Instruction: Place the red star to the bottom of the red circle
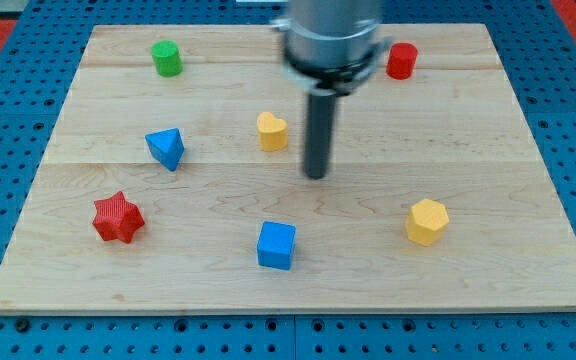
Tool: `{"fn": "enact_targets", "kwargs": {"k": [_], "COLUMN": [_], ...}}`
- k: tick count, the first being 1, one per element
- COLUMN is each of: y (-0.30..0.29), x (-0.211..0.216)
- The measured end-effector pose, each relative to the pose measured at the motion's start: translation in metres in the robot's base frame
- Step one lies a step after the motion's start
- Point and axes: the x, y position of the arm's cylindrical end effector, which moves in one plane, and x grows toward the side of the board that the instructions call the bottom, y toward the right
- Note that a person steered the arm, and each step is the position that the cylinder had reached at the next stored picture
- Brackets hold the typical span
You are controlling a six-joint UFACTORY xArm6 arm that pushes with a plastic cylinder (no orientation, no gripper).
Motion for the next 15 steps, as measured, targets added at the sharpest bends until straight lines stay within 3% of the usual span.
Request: {"fn": "enact_targets", "kwargs": {"k": [2,3,4,6,7,8,10,11,12,13,14,15], "y": [-0.028,-0.023,-0.087,-0.179,-0.228,-0.208,-0.143,-0.22,-0.259,-0.195,-0.11,-0.081], "x": [0.021,0.068,0.088,0.096,0.078,0.057,0.054,0.08,0.05,0.023,0.03,0.024]}}
